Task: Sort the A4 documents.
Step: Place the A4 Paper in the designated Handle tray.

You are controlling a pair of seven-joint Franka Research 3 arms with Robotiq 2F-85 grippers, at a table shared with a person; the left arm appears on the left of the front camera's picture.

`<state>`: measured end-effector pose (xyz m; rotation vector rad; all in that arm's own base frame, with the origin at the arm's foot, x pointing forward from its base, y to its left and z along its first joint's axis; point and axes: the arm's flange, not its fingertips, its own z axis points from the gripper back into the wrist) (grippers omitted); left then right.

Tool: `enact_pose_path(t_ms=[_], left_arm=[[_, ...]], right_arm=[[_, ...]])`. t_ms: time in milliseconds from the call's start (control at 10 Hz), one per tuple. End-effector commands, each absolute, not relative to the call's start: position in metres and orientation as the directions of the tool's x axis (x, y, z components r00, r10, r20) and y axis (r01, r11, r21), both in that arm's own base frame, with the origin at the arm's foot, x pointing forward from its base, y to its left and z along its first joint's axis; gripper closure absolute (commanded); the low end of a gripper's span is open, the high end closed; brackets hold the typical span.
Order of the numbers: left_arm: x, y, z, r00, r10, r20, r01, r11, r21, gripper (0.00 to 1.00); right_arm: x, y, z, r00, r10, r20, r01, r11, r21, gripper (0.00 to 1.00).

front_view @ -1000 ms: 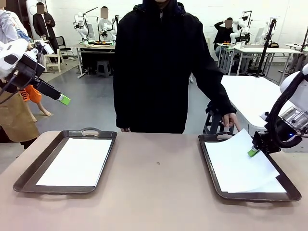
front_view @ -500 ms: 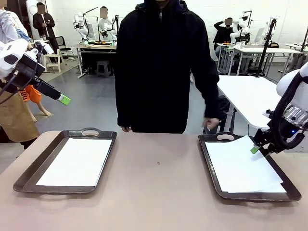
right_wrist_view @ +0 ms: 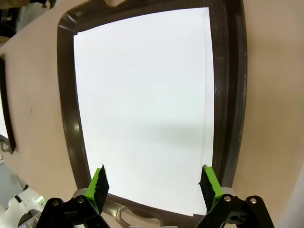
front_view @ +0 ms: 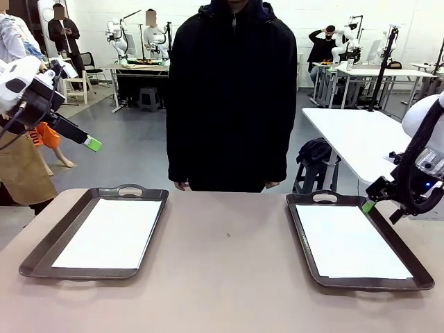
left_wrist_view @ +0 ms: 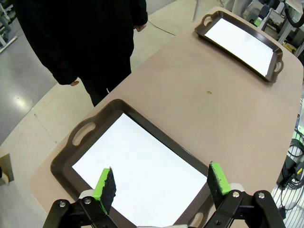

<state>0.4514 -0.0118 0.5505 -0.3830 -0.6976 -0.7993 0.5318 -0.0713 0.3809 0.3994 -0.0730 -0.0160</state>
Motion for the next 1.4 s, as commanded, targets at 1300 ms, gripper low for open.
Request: enact_pose_path(t_ms=[1300], left_arm=[[0.4511,-0.0113,0.5509,0.49,-0.522,0.698,0.763,0.644,-0.054,0.0]], right_arm=[[0.5318,-0.0713,0.3809,0.997,-0.03,0.068,0.001,0.921,0.389,0.0]])
